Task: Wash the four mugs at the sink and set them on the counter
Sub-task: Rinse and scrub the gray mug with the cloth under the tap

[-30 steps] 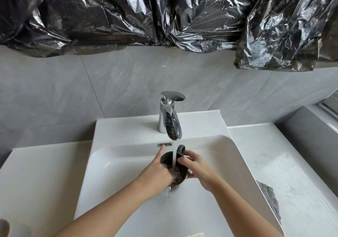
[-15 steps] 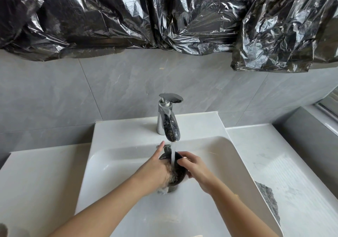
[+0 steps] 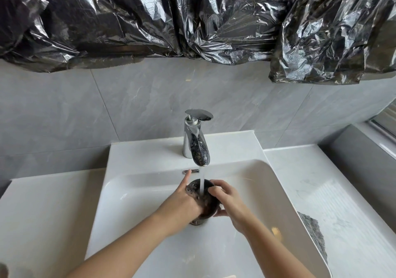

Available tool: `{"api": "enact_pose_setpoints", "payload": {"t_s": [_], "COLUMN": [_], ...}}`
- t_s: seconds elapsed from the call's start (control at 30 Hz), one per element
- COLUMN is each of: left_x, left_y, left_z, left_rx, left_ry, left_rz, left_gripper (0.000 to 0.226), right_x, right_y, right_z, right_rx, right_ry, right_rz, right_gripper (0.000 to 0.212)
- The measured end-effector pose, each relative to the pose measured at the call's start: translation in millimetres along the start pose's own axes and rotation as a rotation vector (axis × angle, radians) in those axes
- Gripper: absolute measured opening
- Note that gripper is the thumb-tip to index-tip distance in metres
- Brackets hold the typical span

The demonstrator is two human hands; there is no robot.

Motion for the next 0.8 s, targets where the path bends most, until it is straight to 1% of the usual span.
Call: {"api": "enact_pose_setpoints", "payload": {"t_s": [0.03, 0.07, 0.1, 0.13, 0.17, 0.2, 0.27, 0.3, 0.33, 0.4, 0.43, 0.47, 0.5, 0.57, 0.6, 0.67, 0.7, 0.73, 0.77, 0.8], "left_x": [-2, -9, -13, -14, -12, -7, 4, 5, 3, -4, -4, -1, 3, 10, 12, 7, -2, -11, -18, -23], "left_y": [1, 4, 3, 2, 0, -2, -4, -4, -5, -5, -5, -5, -5, -7, -9, -12, -13, -13, -11, -7], "left_z": [-3, -4, -5, -5, -5, -6, -5, -2, 0, 5, 7, 7, 5, 1, -1, -1, -2, -2, -2, -3], "left_rx": [-0.038, -0.089, -0.135, -0.158, -0.153, -0.116, -0.020, 0.035, 0.088, 0.183, 0.213, 0.249, 0.292, 0.363, 0.369, 0.303, 0.248, 0.186, 0.115, 0.054], "left_ry": [-0.066, -0.106, -0.120, -0.130, -0.141, -0.122, -0.008, 0.050, 0.106, 0.210, 0.271, 0.318, 0.352, 0.381, 0.403, 0.417, 0.440, 0.470, 0.492, 0.489], "left_rz": [-0.034, -0.089, -0.108, -0.099, -0.055, -0.019, 0.092, 0.117, 0.113, 0.150, 0.179, 0.222, 0.270, 0.335, 0.329, 0.257, 0.185, 0.067, -0.047, -0.115], "left_gripper": [0.027, 0.023, 0.022, 0.022, 0.024, 0.024, 0.022, 0.021, 0.022, 0.023, 0.023, 0.023, 0.026, 0.030, 0.028, 0.025, 0.024, 0.029, 0.036, 0.043], "right_x": [1, 1, 1, 1, 1, 1, 0, -1, -3, -3, -3, -4, -5, -8, -8, -7, -6, -5, -5, -5], "right_y": [-2, -4, -6, -6, -6, -5, -3, -2, -1, -1, -2, -2, -3, -2, -1, -2, -4, -5, -5, -6], "right_z": [-2, -3, -4, -5, -4, -2, 8, 14, 18, 20, 20, 19, 19, 17, 16, 14, 13, 11, 8, 5], "right_rx": [-0.021, -0.040, -0.052, -0.051, -0.035, -0.013, 0.022, 0.028, 0.036, 0.057, 0.065, 0.078, 0.092, 0.107, 0.109, 0.090, 0.072, 0.059, 0.051, 0.048], "right_ry": [0.066, 0.103, 0.115, 0.107, 0.081, 0.039, -0.084, -0.149, -0.209, -0.283, -0.302, -0.313, -0.314, -0.288, -0.275, -0.249, -0.230, -0.200, -0.155, -0.105], "right_rz": [-0.019, -0.038, -0.054, -0.063, -0.059, -0.044, -0.001, 0.028, 0.063, 0.155, 0.192, 0.219, 0.239, 0.262, 0.262, 0.242, 0.214, 0.180, 0.144, 0.107], "right_gripper": [0.037, 0.033, 0.028, 0.028, 0.034, 0.042, 0.058, 0.061, 0.057, 0.039, 0.034, 0.036, 0.043, 0.052, 0.051, 0.042, 0.036, 0.032, 0.033, 0.036]}}
Point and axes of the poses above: each hand's wrist, its own y-axis away from the middle knuckle, its own x-axis out of the back of the hand, z = x × y, the point moved 7 cm from there along -y, towards the middle knuckle, and after that the axes turned 5 degrees about -y, right-handed, at the moved point
